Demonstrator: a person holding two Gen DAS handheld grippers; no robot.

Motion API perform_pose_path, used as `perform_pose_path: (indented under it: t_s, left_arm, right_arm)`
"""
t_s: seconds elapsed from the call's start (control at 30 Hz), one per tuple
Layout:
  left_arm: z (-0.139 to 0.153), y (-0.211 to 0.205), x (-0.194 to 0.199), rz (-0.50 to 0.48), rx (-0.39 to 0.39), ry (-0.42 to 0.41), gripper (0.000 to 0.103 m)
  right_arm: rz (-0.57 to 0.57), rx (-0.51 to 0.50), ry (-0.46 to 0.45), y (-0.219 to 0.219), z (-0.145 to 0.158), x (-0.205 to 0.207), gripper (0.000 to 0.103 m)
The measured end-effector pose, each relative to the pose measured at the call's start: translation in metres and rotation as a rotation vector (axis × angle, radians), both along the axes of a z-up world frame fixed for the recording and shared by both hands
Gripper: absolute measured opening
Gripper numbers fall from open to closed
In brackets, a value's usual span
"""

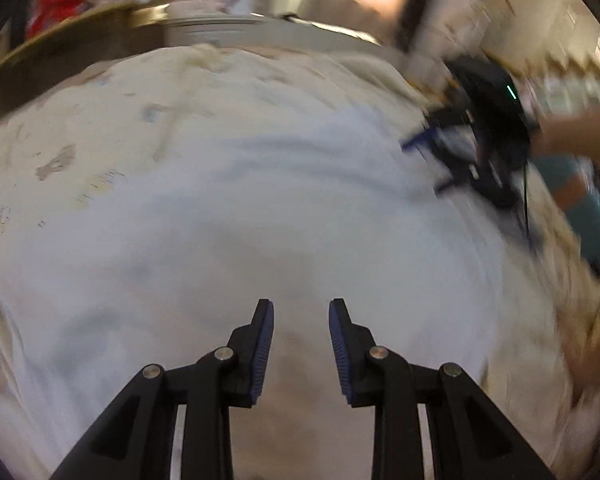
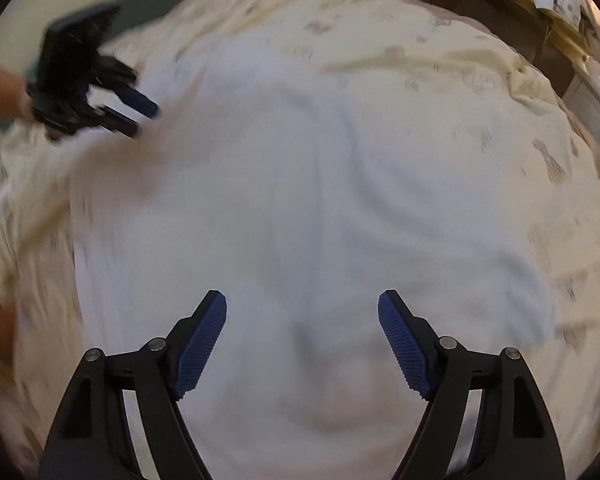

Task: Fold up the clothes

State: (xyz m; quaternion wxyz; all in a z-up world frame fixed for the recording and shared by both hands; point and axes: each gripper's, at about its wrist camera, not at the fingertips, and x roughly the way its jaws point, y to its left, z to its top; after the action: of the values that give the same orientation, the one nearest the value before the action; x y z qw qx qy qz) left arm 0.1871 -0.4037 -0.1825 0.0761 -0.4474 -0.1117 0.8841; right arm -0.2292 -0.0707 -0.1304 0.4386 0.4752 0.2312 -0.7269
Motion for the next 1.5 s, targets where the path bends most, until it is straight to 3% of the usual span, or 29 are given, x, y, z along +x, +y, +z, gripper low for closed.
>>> perform_pose_path:
  t_s: [0.07,0.17,0.23,0.33,0.37,0.57,0.67,0.8,0.93,1.0,1.03,1.13,1.23,1.27,1.37,1.5]
  left_arm:
    - [-0.003,-0.014,-0.022,-0.062,0.030,-0.007,0.029]
    - [-0.024,-0.001,-0.051,-0.253,-0.127,-0.071,0.029]
    - [-0.043,-0.014,-0.061,-0.269,-0.208,-0.151,0.029]
    - [-0.053,-0.045,-0.048,-0.310,-0.196,-0.190,0.029]
    - [-0.053,-0.054,-0.039,-0.339,-0.215,-0.197,0.024]
    - [-0.022,-0.095,-0.009,-0.275,-0.233,-0.176,0.022]
    - [-0.002,-0.105,0.003,-0.219,-0.258,-0.142,0.022]
    - [0.023,-0.115,0.014,-0.161,-0.281,-0.089,0.022]
    - [-0.001,-0.109,-0.007,-0.212,-0.294,-0.146,0.022]
    - [-0.026,-0.110,-0.015,-0.246,-0.329,-0.210,0.023]
    - [-0.043,-0.112,-0.018,-0.250,-0.395,-0.253,0.024]
    - [-0.054,-0.137,-0.028,-0.169,-0.487,-0.256,0.027]
    - [-0.048,-0.168,-0.032,-0.047,-0.542,-0.275,0.017]
    - [-0.046,-0.178,-0.033,-0.005,-0.560,-0.282,0.027]
    - [-0.026,-0.177,-0.028,-0.009,-0.547,-0.218,0.028]
    - [-0.003,-0.156,-0.013,-0.072,-0.349,-0.119,0.028]
  right_arm:
    - [0.052,-0.018,-0.001,-0.015,0.000,-0.027,0.082]
    - [0.147,0.066,0.006,0.006,-0.023,-0.058,0.082]
    - [0.215,0.148,0.010,0.023,-0.042,-0.072,0.083]
    - [0.389,0.267,0.062,0.045,-0.063,-0.062,0.083]
    - [0.419,0.300,0.069,0.057,-0.063,-0.062,0.083]
    - [0.397,0.506,0.065,0.132,-0.047,-0.081,0.084]
    - [0.418,0.460,0.139,0.129,-0.022,-0.070,0.084]
    - [0.438,0.291,0.197,0.092,0.006,-0.051,0.084]
    - [0.431,0.200,0.184,0.054,0.004,-0.044,0.084]
    - [0.450,0.222,0.151,0.042,-0.011,-0.037,0.084]
    - [0.463,0.256,0.148,0.043,-0.018,-0.032,0.084]
    - [0.456,0.335,0.146,0.054,-0.030,-0.034,0.085]
    - [0.405,0.396,0.144,0.079,-0.028,-0.048,0.087]
    - [0.386,0.422,0.142,0.089,-0.024,-0.052,0.087]
    - [0.360,0.454,0.147,0.109,-0.008,-0.052,0.087]
    - [0.368,0.312,0.136,0.112,0.023,-0.026,0.087]
